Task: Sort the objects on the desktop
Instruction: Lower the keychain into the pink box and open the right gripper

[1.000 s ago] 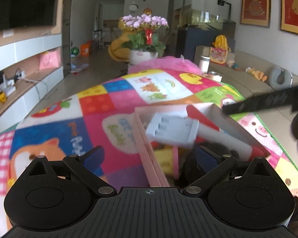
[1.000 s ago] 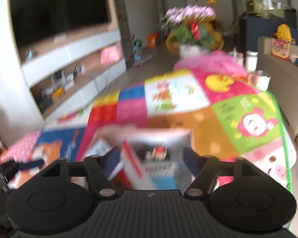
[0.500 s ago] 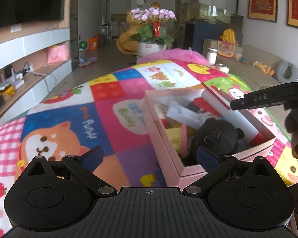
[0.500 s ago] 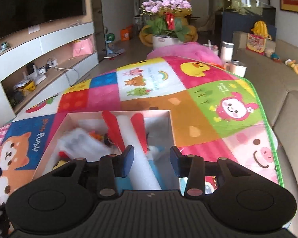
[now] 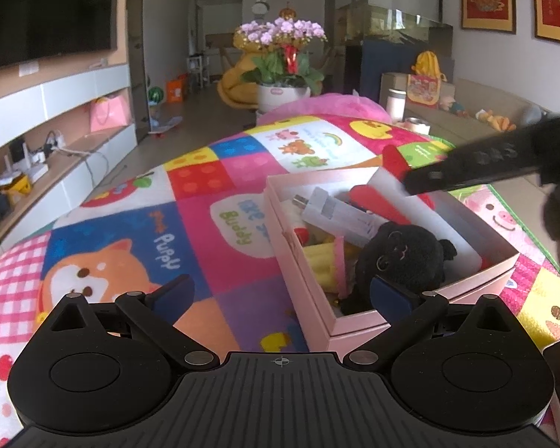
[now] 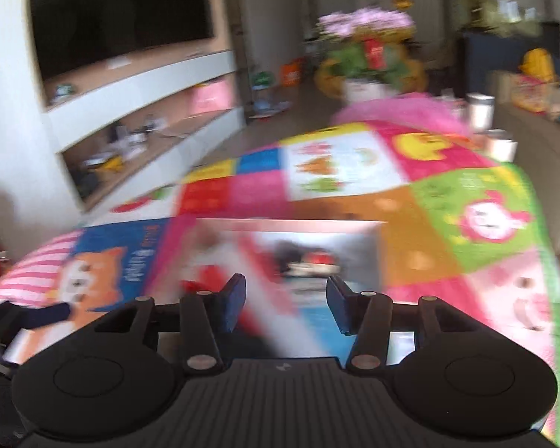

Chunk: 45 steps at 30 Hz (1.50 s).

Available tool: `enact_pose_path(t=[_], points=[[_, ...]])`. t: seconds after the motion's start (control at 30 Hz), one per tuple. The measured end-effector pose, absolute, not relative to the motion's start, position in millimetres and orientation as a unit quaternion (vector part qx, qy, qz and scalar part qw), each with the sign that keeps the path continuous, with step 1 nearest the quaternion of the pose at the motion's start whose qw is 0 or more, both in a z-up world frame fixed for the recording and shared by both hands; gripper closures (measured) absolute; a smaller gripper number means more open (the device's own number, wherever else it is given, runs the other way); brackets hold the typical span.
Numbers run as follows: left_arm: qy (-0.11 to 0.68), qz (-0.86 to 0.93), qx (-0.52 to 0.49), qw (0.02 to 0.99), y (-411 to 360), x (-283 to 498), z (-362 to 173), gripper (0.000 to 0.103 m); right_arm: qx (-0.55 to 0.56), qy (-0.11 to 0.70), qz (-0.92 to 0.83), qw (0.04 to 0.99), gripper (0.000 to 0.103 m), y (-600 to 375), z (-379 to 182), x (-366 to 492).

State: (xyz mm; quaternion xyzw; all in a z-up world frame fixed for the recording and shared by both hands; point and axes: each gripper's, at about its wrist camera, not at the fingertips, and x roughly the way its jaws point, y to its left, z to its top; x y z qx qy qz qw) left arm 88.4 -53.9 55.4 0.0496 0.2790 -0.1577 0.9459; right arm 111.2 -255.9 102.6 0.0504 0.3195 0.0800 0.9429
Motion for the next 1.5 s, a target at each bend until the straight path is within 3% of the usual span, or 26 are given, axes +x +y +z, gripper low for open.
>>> enact_pose_path(t=[0.13, 0.23, 0.43, 0.5, 0.53, 0.57, 0.63, 0.97, 1.23, 1.5], points=[[0.274, -0.151, 0.057, 0.948, -44, 80, 55, 0.000, 0.025, 0.342, 0.122, 0.932, 0.055, -223, 93, 125], [0.276, -0.148, 0.054, 0.948, -34, 77, 53, 0.000, -0.023, 0.350, 0.106, 0.931, 0.062, -211, 81, 120], [0.288, -0.196, 0.031, 0.937, -37, 77, 46, 0.000, -0.011, 0.333, 0.071, 0.940, 0.056, -243, 87, 103], [0.288, -0.217, 0.027, 0.932, -43, 73, 44, 0.000, 0.021, 0.317, 0.085, 0.944, 0.037, -262, 99, 95], [0.287, -0.229, 0.028, 0.930, -46, 71, 43, 0.000, 0.036, 0.299, 0.081, 0.950, 0.015, -273, 106, 90], [0.287, -0.237, 0.031, 0.927, -50, 69, 42, 0.000, 0.055, 0.277, 0.068, 0.957, 0.001, -287, 111, 84], [0.289, -0.250, 0.037, 0.923, -56, 67, 39, 0.000, 0.083, 0.259, 0.050, 0.961, 0.000, -309, 115, 78], [0.305, -0.297, 0.002, 0.905, -75, 80, 24, 0.000, 0.271, 0.350, 0.056, 0.895, 0.000, -350, 52, 118], [0.310, -0.300, -0.015, 0.902, -47, 97, 19, 0.000, 0.244, 0.378, 0.054, 0.892, 0.000, -309, 46, 151], [0.303, -0.190, -0.027, 0.933, 11, 110, 28, 0.000, 0.246, 0.385, 0.124, 0.881, 0.000, -244, 51, 186]])
